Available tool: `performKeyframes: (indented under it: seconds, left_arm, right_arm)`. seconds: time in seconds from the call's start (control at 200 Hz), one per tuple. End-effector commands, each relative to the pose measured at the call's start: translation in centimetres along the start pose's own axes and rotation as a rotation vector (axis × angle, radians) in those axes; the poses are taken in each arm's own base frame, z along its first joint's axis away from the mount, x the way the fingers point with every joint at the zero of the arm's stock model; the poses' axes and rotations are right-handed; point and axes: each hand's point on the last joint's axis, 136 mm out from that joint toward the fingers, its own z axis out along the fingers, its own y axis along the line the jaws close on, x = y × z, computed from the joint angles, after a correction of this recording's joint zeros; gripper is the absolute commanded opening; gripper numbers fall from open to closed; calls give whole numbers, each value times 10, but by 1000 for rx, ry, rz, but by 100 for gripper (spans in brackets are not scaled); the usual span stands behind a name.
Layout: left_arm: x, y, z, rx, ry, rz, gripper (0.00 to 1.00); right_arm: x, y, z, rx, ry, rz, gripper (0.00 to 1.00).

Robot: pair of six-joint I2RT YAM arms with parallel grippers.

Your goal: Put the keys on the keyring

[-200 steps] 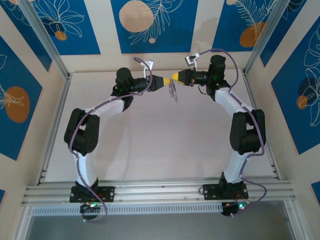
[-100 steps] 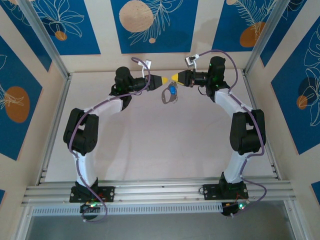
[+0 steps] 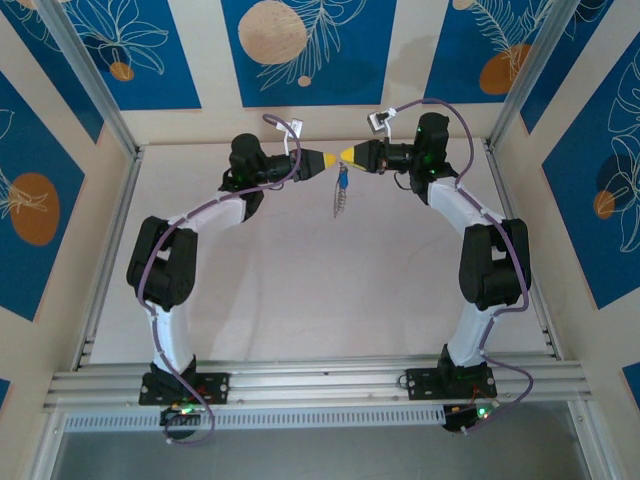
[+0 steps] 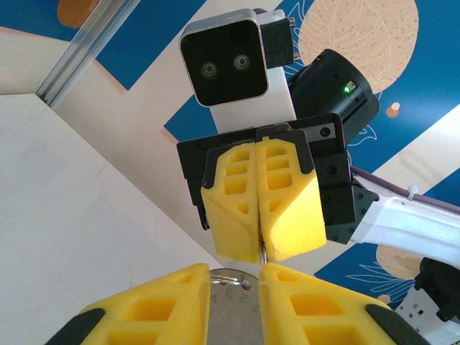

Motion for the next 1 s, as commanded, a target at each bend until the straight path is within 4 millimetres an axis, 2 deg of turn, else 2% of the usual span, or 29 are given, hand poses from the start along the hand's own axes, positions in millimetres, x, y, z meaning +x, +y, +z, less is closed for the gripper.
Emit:
performKeyframes:
  seconds: [0.0,0.385,0.775,0.995]
  left_arm:
    - [-13,-24,4,49,-24,72,24]
    - [-18,-42,4,90,-49,92,24]
    - [-30,-85,-16,28,-67,269,26]
    - [-34,-106,-19,42,-37,358,27]
  right_arm:
    - [-1,13,3,-11,-5,-32,0]
    - [-2,16,1,6,-40,-71,0]
    - [10,61,-18,101,-198,-440,0]
    - [10,85,-19,100,-240,-570,0]
